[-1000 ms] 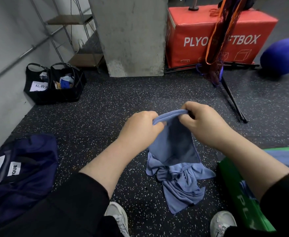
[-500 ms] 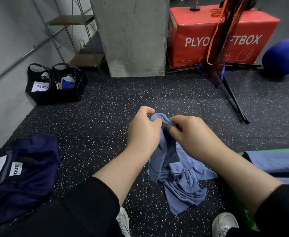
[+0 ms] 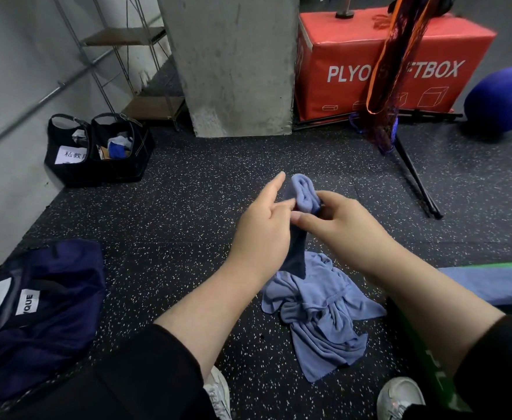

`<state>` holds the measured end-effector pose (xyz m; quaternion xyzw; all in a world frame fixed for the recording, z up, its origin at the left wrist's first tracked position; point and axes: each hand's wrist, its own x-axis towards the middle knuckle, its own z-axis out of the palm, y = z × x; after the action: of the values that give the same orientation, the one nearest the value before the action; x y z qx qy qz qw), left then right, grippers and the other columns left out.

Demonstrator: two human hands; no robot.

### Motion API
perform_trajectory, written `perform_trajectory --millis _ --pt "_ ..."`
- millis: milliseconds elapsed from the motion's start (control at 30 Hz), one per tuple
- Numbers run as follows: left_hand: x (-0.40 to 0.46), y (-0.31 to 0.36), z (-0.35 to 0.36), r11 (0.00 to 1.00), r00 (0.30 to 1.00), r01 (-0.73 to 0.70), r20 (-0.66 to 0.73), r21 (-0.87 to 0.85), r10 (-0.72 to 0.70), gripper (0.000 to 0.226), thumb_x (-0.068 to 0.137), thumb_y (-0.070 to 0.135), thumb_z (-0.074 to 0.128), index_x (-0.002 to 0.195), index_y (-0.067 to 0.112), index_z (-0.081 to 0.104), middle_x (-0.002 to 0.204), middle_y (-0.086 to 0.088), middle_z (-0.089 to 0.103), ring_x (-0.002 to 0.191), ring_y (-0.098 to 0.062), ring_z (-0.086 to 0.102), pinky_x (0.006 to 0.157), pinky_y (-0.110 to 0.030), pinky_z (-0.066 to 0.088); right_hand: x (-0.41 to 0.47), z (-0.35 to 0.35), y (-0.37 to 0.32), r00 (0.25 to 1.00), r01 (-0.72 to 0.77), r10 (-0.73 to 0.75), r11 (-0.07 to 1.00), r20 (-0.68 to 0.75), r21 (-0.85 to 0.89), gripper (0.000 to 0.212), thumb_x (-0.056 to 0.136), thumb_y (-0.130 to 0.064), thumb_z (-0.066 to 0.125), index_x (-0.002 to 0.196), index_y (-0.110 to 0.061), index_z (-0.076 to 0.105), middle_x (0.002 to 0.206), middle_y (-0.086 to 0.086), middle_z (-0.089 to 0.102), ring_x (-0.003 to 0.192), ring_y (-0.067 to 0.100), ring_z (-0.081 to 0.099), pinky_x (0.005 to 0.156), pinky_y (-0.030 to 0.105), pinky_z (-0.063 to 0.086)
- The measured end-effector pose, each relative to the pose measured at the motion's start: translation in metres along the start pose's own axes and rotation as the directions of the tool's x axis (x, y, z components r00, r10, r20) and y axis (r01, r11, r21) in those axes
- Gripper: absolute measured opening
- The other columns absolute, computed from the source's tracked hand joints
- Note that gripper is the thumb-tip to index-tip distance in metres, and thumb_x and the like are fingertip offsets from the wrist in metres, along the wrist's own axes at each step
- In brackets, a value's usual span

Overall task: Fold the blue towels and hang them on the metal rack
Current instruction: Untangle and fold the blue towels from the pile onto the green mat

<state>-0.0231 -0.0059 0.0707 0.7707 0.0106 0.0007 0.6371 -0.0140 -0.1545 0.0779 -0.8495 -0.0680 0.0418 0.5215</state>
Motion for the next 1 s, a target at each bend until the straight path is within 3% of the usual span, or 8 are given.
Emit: perform_trajectory --millis 100,200,267,400,500,600,733,1000 --pt "-0.002 0.004 0.000 0.998 0.999 0.015 0.048 -0.058 -0.012 0.056 0.100 0.008 0.039 0.152 0.029 0.042 0.109 0.004 0.076 0.105 -0.011 0.071 0.100 -0.036 0.055 0.006 -0.002 0.009 0.991 -0.030 0.020 0.997 -0.131 -0.072 0.007 0.089 -0.022 0.072 0.092 -0.018 0.068 0.068 -0.005 0.060 0.051 -0.001 0.046 0.048 0.014 0.034" --pt "0.005 0.001 -0.008 0.996 0.992 -0.033 -0.122 0.087 0.043 0.046 0.099 0.012 0.050 0.143 0.026 0.048 0.102 0.007 0.070 0.092 -0.006 0.067 0.092 -0.028 0.054 0.010 -0.005 0.015 0.989 -0.048 0.041 0.998 -0.142 -0.049 0.007 0.088 -0.018 0.063 0.087 -0.018 0.070 0.070 0.001 0.064 0.061 0.010 0.050 0.059 0.031 0.044" --pt "0.009 -0.002 -0.015 0.996 1.000 0.003 0.007 0.094 -0.004 0.059 0.094 0.020 0.067 0.147 0.028 0.044 0.119 0.009 0.065 0.106 0.000 0.062 0.093 -0.019 0.049 0.011 -0.009 0.011 0.996 -0.022 0.027 0.998 -0.086 0.057 0.010 0.087 -0.022 0.061 0.090 -0.019 0.071 0.073 0.004 0.065 0.068 0.014 0.053 0.069 0.048 0.052" --pt "0.009 -0.014 -0.018 0.988 0.950 0.115 0.278 0.104 -0.140 0.045 0.082 0.029 0.081 0.124 0.023 0.064 0.115 0.006 0.075 0.110 -0.014 0.070 0.101 -0.047 0.055 0.010 -0.023 0.001 0.999 0.005 -0.015 0.959 0.035 0.282 0.011 0.087 -0.019 0.066 0.096 -0.018 0.071 0.088 0.011 0.067 0.082 0.020 0.058 0.089 0.063 0.052" --pt "0.004 -0.017 -0.011 0.990 0.943 0.101 0.308 0.094 -0.125 0.036 0.082 0.032 0.075 0.116 0.024 0.068 0.111 0.004 0.077 0.109 -0.019 0.071 0.101 -0.054 0.053 0.009 -0.035 0.000 0.994 0.025 -0.045 0.982 0.103 0.190 0.017 0.084 -0.023 0.076 0.099 -0.017 0.071 0.100 0.016 0.072 0.085 0.016 0.061 0.086 0.054 0.053" --pt "0.003 -0.020 -0.010 0.988 0.920 0.153 0.363 0.016 -0.148 0.042 0.084 0.020 0.079 0.124 0.022 0.064 0.116 0.003 0.076 0.111 -0.020 0.071 0.102 -0.051 0.053 0.010 -0.040 0.002 0.999 0.034 -0.037 0.997 0.040 0.073 0.026 0.081 -0.038 0.073 0.093 -0.016 0.071 0.087 0.018 0.068 0.077 0.016 0.056 0.074 0.046 0.048" --pt "0.000 -0.026 -0.009 0.971 0.860 0.223 0.452 0.085 -0.236 0.062 0.076 0.011 0.086 0.131 0.023 0.059 0.122 0.004 0.074 0.114 -0.018 0.070 0.103 -0.048 0.053 0.009 -0.046 0.000 0.999 -0.025 0.032 0.965 -0.024 0.262 0.006 0.095 -0.013 0.066 0.095 -0.008 0.069 0.083 0.012 0.060 0.076 0.021 0.055 0.069 0.042 0.050" --pt "-0.008 -0.030 -0.017 0.932 0.821 0.301 0.442 0.200 -0.360 0.039 0.084 0.014 0.082 0.119 0.019 0.066 0.107 0.000 0.078 0.098 -0.024 0.076 0.096 -0.051 0.057 0.015 -0.074 0.018 0.976 -0.133 0.193 0.887 -0.096 0.441 0.011 0.101 -0.013 0.057 0.106 -0.007 0.066 0.094 0.009 0.065 0.089 0.021 0.063 0.084 0.046 0.058"
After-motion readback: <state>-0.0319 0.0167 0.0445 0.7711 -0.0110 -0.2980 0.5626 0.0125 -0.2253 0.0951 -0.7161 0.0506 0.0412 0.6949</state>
